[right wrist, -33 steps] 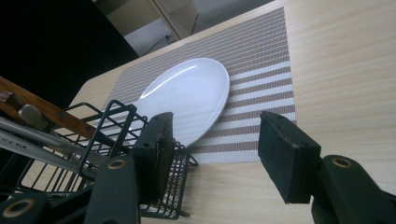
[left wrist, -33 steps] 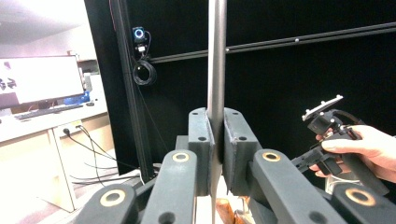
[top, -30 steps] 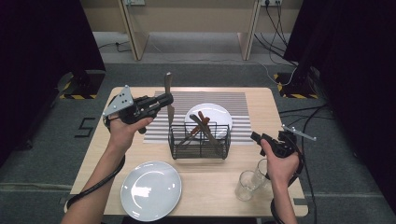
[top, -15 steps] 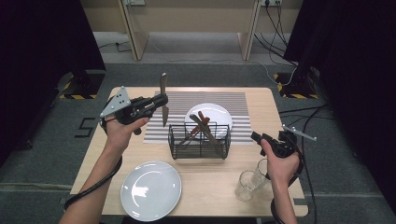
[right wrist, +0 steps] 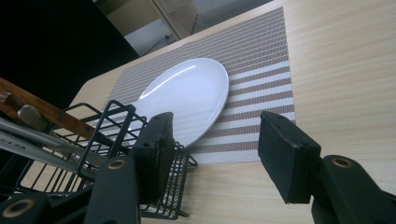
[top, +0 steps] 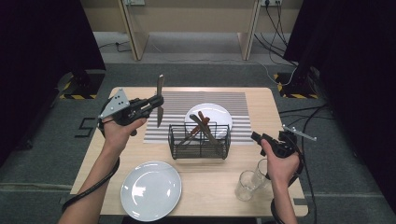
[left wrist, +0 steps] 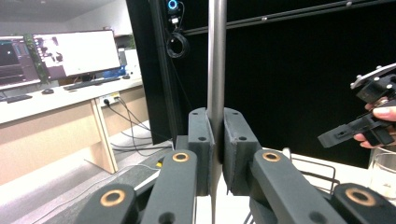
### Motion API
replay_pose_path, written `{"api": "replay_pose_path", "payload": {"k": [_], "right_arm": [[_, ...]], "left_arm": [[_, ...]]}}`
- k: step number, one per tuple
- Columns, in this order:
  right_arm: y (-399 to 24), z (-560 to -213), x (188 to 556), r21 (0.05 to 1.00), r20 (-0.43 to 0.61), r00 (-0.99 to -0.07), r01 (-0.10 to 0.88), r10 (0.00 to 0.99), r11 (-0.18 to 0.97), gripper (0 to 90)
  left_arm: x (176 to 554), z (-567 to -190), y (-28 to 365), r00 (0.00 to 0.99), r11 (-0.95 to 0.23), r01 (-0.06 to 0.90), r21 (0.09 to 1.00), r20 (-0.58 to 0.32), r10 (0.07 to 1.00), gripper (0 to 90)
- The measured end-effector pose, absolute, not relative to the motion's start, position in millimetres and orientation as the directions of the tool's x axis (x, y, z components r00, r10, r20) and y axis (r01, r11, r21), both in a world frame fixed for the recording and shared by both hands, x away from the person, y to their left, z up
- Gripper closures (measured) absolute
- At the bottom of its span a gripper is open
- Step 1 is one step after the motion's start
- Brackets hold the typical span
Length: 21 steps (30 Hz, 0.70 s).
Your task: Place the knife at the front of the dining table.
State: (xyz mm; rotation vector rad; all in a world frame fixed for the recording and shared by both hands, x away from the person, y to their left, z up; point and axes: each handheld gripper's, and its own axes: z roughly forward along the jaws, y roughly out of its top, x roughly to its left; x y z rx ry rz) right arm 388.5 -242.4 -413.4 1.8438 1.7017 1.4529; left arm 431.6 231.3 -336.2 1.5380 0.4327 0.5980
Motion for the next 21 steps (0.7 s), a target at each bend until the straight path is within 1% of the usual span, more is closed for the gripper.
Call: {"api": "replay_pose_path", "payload": {"k": [21], "right_arm": [[-241.4,-413.0,388.3,0.73,0.492,-0.172,0.616,0.854,-0.296,45.8]], "left_arm": [[435.9,-347.2,241.8,0.742,-0.104,-0.035,0.994,0.096,0.663,83.0]]}}
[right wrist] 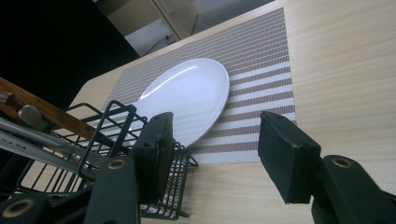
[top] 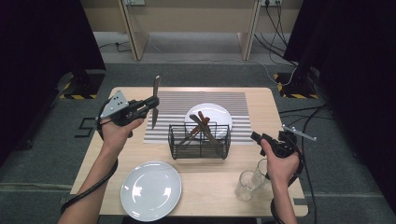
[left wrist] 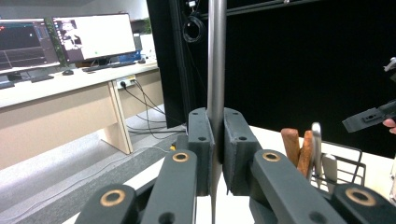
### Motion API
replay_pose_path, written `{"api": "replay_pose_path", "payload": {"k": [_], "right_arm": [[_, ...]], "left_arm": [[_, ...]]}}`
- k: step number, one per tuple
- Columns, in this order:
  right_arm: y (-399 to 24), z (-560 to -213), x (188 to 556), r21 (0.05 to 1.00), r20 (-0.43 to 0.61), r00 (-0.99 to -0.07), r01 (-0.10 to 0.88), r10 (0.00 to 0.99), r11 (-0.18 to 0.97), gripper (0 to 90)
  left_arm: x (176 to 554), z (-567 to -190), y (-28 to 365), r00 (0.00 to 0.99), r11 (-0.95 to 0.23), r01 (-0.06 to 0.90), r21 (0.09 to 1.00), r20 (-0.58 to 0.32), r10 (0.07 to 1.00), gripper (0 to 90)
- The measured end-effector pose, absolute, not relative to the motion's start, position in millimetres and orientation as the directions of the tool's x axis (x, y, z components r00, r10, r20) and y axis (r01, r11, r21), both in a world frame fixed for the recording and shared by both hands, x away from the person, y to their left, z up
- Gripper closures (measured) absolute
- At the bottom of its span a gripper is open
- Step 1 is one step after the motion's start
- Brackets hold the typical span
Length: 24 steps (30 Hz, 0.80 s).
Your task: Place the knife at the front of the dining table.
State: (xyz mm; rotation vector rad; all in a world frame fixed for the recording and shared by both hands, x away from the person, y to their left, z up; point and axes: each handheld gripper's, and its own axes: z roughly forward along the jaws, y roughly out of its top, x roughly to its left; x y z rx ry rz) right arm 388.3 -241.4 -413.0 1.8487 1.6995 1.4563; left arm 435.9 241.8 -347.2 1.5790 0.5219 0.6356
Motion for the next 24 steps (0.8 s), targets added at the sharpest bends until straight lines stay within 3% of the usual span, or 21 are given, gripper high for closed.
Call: {"api": "replay_pose_path", "payload": {"k": [24], "right_arm": [[-241.3,-410.7,387.2,0.735,0.488,-0.175,0.611,0.855,-0.295,45.8]], "left_arm": [[445.0,-362.7,249.7,0.707,-0.132,0.028,0.991,0.073,0.704,83.0]]}}
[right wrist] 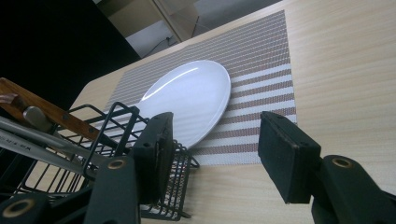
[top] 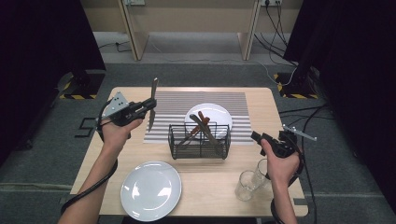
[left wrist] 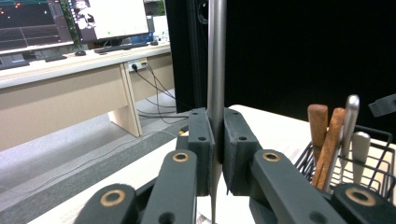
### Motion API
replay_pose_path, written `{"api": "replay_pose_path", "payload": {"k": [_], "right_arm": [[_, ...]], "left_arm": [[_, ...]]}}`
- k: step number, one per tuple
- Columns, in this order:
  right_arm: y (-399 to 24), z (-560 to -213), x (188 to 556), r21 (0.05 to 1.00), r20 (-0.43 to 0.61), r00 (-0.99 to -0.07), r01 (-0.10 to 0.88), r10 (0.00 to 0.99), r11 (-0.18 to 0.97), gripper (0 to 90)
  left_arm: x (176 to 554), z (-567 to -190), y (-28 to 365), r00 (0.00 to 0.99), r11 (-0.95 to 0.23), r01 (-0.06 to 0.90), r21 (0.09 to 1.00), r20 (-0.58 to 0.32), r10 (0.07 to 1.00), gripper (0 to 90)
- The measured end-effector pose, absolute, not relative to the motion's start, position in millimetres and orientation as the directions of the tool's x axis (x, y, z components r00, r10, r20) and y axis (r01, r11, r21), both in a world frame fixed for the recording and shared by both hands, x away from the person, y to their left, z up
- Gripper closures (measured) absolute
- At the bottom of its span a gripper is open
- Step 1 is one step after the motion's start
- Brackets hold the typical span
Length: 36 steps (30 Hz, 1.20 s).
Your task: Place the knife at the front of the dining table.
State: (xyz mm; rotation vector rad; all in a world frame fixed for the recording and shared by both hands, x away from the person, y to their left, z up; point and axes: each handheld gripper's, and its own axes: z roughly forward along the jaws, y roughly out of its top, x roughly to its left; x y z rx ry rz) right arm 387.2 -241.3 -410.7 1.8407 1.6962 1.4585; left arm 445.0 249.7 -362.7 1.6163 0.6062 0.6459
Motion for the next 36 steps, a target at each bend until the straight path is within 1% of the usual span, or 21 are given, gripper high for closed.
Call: {"api": "replay_pose_path", "payload": {"k": [16,27,36], "right_arm": [[-241.9,-411.0,387.4,0.736,0.487,-0.177,0.61,0.855,-0.293,45.8],[-242.5,-410.9,387.3,0.736,0.488,-0.176,0.609,0.855,-0.295,45.7],[-242.5,-411.3,387.5,0.735,0.489,-0.176,0.611,0.854,-0.295,45.6]], "left_arm": [[451.8,-373.4,252.5,0.694,-0.136,0.068,0.988,0.052,0.718,83.0],[457.4,-382.5,253.0,0.678,-0.156,0.117,0.981,0.036,0.734,83.0],[459.4,-386.8,252.8,0.678,-0.157,0.127,0.979,0.03,0.735,83.0]]}}
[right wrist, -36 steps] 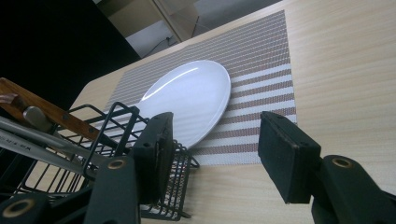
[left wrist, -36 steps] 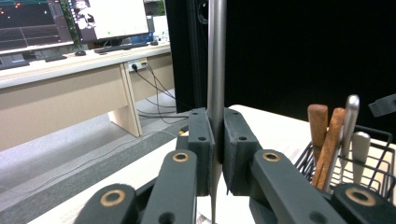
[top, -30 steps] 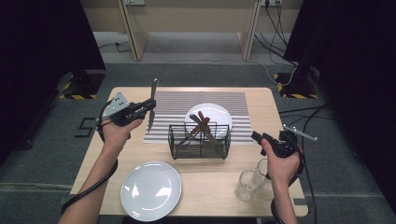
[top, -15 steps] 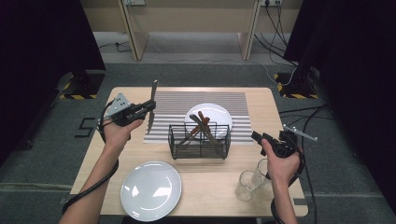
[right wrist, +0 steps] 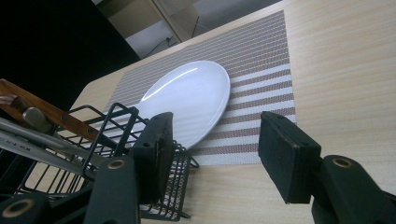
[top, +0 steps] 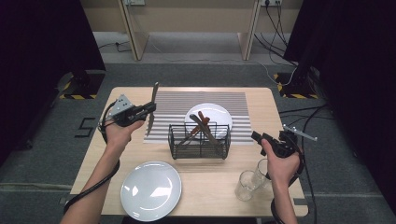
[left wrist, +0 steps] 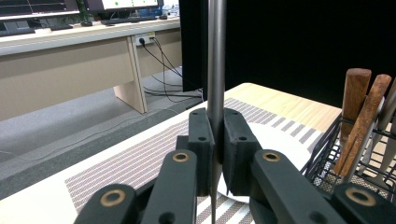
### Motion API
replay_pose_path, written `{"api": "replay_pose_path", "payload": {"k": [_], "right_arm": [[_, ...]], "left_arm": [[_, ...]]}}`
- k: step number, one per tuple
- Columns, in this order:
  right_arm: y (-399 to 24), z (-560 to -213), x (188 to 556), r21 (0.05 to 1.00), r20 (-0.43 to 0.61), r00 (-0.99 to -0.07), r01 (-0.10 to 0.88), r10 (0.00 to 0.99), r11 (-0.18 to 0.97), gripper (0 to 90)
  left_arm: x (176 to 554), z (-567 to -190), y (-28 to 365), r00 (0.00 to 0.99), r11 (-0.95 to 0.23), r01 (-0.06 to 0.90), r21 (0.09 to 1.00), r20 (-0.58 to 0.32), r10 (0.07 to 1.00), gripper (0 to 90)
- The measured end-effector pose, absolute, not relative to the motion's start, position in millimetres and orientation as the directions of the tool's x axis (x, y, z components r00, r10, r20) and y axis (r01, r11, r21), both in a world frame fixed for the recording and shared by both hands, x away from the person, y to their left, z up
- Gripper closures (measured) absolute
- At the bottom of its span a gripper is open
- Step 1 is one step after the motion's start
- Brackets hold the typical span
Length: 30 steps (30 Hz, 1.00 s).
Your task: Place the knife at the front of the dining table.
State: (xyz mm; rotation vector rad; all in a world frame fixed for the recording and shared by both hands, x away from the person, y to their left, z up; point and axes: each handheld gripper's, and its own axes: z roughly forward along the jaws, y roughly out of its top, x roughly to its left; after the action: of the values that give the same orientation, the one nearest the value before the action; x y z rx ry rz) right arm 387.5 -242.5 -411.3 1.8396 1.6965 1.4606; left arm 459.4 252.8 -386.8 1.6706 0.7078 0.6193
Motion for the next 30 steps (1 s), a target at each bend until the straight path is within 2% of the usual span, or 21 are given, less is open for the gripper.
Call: {"api": "replay_pose_path", "payload": {"k": [30], "right_arm": [[-244.0,-412.0,387.7,0.735,0.491,-0.172,0.609,0.854,-0.3,45.5]], "left_arm": [[471.7,-398.9,248.3,0.67,-0.199,0.158,0.967,0.042,0.741,82.9]]}}
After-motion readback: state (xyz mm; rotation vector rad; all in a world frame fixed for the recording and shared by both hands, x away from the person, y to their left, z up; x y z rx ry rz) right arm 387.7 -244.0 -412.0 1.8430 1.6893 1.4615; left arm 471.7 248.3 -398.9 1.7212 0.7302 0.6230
